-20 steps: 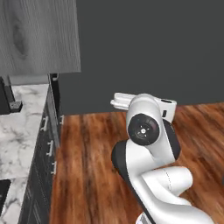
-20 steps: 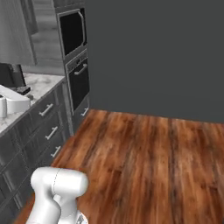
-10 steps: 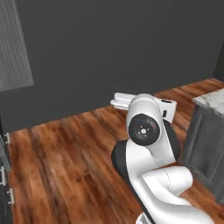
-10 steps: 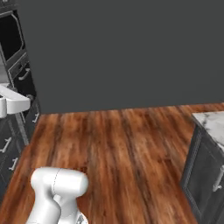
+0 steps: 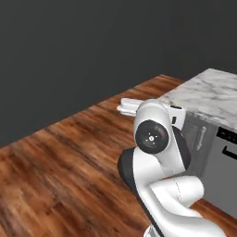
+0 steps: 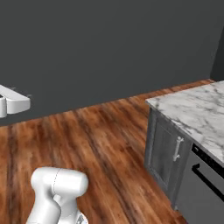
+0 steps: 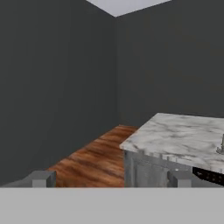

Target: Pick the candle and candle from the dining table and place them in the open cabinet. Close the cabinet after placing the objects.

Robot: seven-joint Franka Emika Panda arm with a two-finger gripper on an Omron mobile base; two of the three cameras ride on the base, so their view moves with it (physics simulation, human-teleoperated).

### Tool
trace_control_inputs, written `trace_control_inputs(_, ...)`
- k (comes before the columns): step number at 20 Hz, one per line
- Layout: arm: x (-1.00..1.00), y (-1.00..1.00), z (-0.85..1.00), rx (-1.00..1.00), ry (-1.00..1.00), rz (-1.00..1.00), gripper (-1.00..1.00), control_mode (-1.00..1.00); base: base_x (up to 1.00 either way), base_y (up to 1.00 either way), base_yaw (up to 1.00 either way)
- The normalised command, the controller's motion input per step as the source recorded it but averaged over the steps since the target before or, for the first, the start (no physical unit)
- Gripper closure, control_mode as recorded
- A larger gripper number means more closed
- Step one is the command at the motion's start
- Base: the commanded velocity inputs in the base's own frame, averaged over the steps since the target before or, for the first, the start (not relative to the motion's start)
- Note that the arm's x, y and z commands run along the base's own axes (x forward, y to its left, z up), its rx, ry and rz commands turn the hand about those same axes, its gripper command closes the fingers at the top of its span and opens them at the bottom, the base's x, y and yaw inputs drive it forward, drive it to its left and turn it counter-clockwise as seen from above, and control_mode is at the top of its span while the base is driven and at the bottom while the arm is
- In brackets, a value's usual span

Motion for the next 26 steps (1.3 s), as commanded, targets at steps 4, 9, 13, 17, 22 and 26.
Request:
trace_control_inputs(4, 0.0, 0.0, 0.0, 0.0, 0.0, 0.0, -1.0, 1.0, 0.0, 0.0, -0.5)
trace_control_inputs(9, 0.0, 0.0, 0.0, 0.0, 0.0, 0.0, -1.0, 1.0, 0.02, 0.0, -0.46)
trace_control_inputs(13, 0.0, 0.0, 0.0, 0.0, 0.0, 0.0, -1.0, 1.0, 0.12, 0.0, -0.45)
trace_control_inputs(17, 0.0, 0.0, 0.0, 0.0, 0.0, 0.0, -1.0, 1.0, 0.25, 0.0, -0.42)
trace_control_inputs(22, 0.0, 0.0, 0.0, 0.0, 0.0, 0.0, -1.0, 1.0, 0.36, 0.08, -0.36)
trace_control_inputs(26, 0.0, 0.0, 0.0, 0.0, 0.0, 0.0, -1.0, 1.0, 0.43, 0.19, -0.28)
